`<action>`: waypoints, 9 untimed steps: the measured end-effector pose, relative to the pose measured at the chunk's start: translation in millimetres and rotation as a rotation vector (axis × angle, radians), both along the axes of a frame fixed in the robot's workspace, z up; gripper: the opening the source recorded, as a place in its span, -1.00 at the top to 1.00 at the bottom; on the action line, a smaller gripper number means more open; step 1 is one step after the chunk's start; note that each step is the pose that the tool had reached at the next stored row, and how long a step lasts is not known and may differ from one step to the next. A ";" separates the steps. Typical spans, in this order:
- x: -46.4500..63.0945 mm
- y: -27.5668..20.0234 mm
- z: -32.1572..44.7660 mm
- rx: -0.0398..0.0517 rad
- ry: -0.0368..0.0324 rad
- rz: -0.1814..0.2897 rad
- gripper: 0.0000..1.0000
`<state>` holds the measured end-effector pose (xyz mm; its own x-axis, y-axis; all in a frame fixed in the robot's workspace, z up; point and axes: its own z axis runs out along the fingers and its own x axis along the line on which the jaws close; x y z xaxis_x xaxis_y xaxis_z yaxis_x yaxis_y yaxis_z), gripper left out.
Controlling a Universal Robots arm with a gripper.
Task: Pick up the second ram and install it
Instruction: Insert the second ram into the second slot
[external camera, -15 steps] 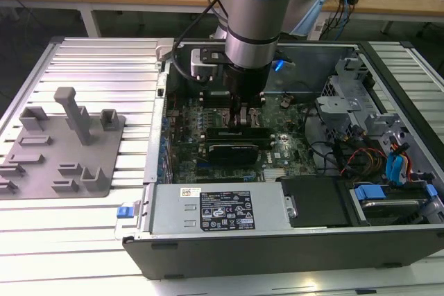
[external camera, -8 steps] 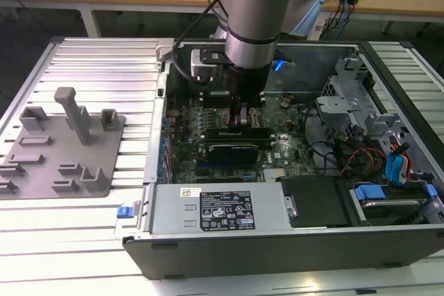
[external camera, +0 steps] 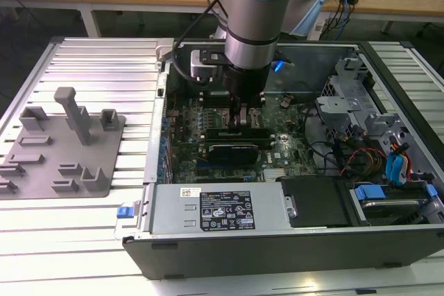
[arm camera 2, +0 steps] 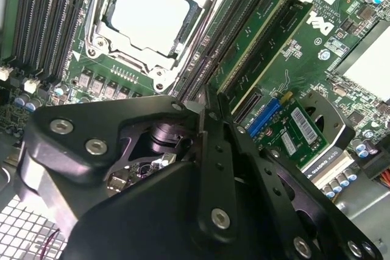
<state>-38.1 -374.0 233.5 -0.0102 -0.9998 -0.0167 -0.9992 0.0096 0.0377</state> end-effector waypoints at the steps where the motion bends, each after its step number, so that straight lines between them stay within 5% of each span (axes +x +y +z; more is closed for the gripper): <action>1: 0.1 0.0 -1.1 0.0002 -0.0001 0.000 0.82; 9: 0.0 0.0 0.7 0.0002 0.0001 0.000 0.82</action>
<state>-38.2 -374.0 234.2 -0.0103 -0.9998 -0.0168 -0.9992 0.0096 0.0378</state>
